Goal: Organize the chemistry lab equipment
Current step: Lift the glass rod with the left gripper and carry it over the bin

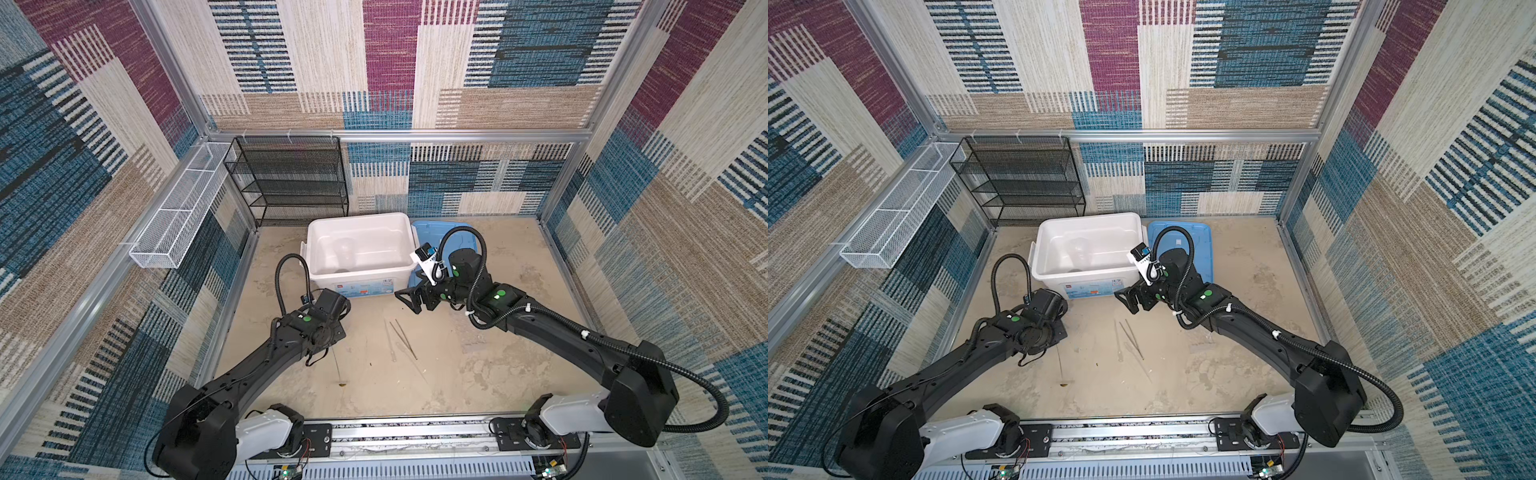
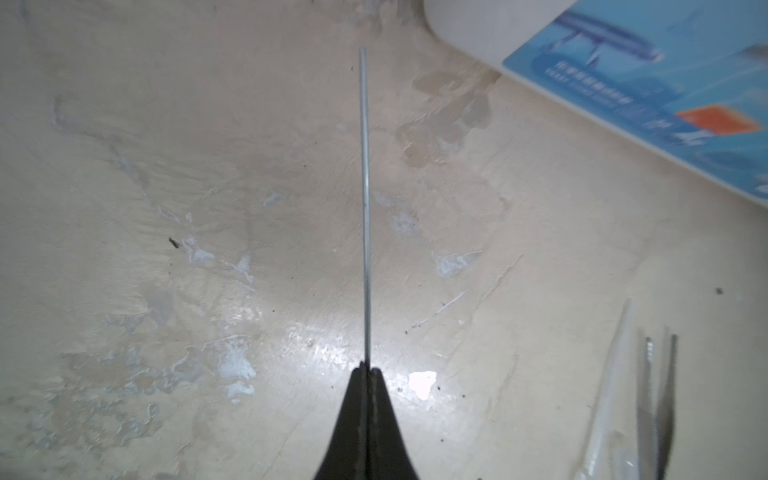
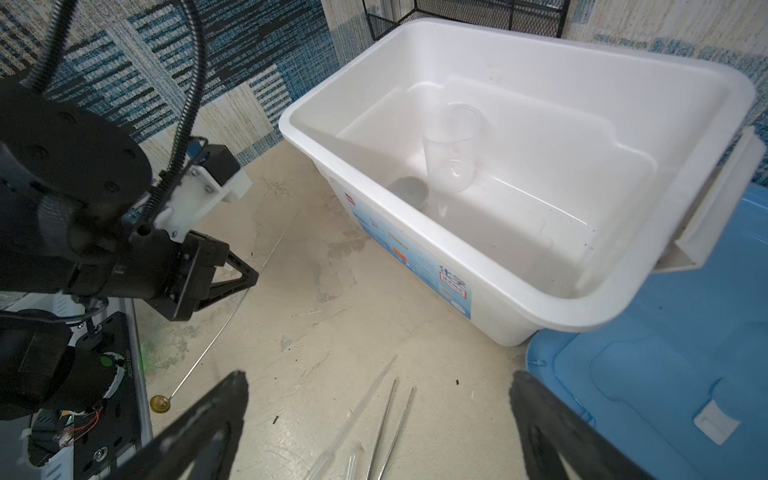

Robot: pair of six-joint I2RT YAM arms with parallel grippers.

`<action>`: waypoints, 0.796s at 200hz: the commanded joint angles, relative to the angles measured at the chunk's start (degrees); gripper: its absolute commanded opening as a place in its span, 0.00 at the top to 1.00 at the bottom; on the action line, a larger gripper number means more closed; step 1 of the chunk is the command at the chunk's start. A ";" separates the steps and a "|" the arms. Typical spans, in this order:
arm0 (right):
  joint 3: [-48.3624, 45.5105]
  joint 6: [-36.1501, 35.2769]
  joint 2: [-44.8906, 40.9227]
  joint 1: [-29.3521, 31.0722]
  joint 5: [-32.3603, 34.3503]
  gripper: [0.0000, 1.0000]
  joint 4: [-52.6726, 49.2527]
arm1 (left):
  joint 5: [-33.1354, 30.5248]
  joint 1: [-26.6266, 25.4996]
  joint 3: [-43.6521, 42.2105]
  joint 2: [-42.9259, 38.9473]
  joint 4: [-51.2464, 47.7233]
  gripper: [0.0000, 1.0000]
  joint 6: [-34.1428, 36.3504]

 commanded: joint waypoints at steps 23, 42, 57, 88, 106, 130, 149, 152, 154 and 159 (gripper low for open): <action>0.43 -1.61 -0.85 0.11 0.36 0.00 2.20 | -9.76 3.58 10.90 -3.35 -8.92 1.00 10.25; 0.53 -1.74 -1.40 0.11 0.17 0.00 3.14 | -13.65 4.84 17.63 -3.79 -10.81 1.00 16.39; -0.03 -2.17 -2.52 0.11 -0.90 0.00 5.25 | -14.64 6.11 22.09 -3.27 -10.62 1.00 20.13; 1.34 -3.48 -3.52 0.11 -1.83 0.00 7.93 | -9.06 6.72 29.04 -2.62 -3.31 1.00 30.94; 2.97 -4.42 -3.21 -0.44 -2.30 0.00 8.82 | -6.82 6.80 34.22 0.57 -1.70 1.00 36.38; 6.03 -4.39 -1.63 -3.04 -5.63 0.00 9.02 | -1.04 6.80 39.71 5.16 1.27 1.00 42.85; 8.11 -2.89 -0.27 -6.20 -9.55 0.00 9.43 | 5.40 6.93 43.51 9.14 3.93 1.00 49.58; 8.31 -2.70 -0.10 -6.68 -9.99 0.00 9.60 | 6.25 6.90 43.67 9.55 4.92 1.00 50.40; 8.42 -2.53 0.00 -6.95 -10.18 0.00 9.73 | 6.72 6.92 43.73 9.76 5.68 1.00 51.10; 8.61 -2.24 0.23 -7.60 -10.69 0.00 10.01 | 7.65 6.94 43.94 10.50 7.21 1.00 52.45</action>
